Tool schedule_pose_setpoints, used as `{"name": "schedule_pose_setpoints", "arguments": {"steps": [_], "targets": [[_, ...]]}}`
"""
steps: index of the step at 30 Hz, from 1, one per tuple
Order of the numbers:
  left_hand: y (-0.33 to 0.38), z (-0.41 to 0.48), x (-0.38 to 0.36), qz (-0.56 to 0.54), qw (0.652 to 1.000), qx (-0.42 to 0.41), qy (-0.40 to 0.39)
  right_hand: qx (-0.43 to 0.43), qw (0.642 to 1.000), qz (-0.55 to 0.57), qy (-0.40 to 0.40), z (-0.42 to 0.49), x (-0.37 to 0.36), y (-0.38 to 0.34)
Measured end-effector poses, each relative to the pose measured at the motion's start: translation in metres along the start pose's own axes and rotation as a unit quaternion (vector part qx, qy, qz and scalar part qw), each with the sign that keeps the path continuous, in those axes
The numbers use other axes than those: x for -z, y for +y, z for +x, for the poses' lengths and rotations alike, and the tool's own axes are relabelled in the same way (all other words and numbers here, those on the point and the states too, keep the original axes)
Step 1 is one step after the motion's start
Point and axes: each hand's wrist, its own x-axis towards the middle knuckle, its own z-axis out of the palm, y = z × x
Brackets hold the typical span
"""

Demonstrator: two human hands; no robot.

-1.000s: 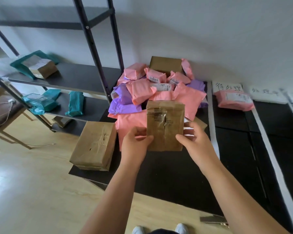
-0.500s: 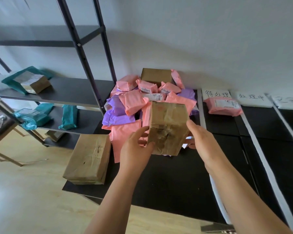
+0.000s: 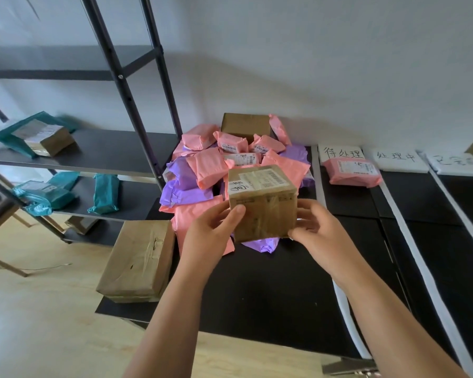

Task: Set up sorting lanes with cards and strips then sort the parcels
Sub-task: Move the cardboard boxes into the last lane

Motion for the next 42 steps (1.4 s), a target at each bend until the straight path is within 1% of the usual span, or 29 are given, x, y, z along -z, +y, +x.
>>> {"name": "schedule_pose_setpoints", "arguments": {"steps": [5, 9, 11, 13, 17, 19, 22, 25, 27, 32, 36, 38, 42], "targets": [[-0.006, 0.002, 0.004, 0.003, 0.999, -0.024, -0.027, -0.014, 0.998, 0.051, -0.019, -0.004, 0.000, -0.012], [-0.005, 0.000, 0.005, -0.024, 0.997, -0.031, -0.061, -0.007, 0.998, 0.061, -0.011, -0.006, 0.000, -0.014], [-0.003, -0.002, 0.004, -0.042, 0.997, -0.033, -0.051, -0.012, 0.997, 0.070, 0.000, -0.004, 0.000, -0.008], [0.000, -0.005, 0.004, -0.043, 0.998, -0.031, -0.023, -0.018, 0.997, 0.071, 0.004, -0.003, -0.001, -0.004], [-0.001, -0.004, 0.001, -0.036, 0.999, -0.004, 0.012, -0.018, 0.997, 0.075, -0.022, -0.003, -0.001, -0.003], [-0.003, -0.004, -0.002, -0.018, 1.000, -0.002, 0.011, -0.005, 0.997, 0.064, -0.036, -0.004, -0.002, -0.004], [-0.006, -0.003, -0.006, -0.005, 1.000, 0.007, -0.004, -0.003, 0.998, 0.058, -0.013, -0.004, -0.002, -0.004], [-0.005, -0.001, -0.008, -0.018, 0.999, 0.020, -0.019, -0.018, 0.994, 0.106, 0.014, -0.004, 0.004, -0.001], [-0.002, 0.001, -0.007, -0.045, 0.999, 0.023, -0.009, -0.029, 0.991, 0.131, 0.022, -0.003, 0.009, 0.002], [0.006, 0.007, 0.002, -0.083, 0.996, 0.001, 0.020, -0.029, 0.992, 0.118, -0.010, -0.006, 0.017, 0.001], [0.006, 0.013, 0.011, -0.061, 0.998, 0.012, 0.009, -0.013, 0.992, 0.115, -0.043, -0.008, 0.021, -0.001], [0.003, 0.013, 0.013, -0.057, 0.998, 0.024, -0.009, 0.004, 0.992, 0.125, -0.034, -0.007, 0.022, -0.003], [0.003, 0.007, 0.013, -0.070, 0.996, 0.029, -0.041, 0.027, 0.987, 0.157, 0.012, -0.005, 0.021, -0.003]]}}
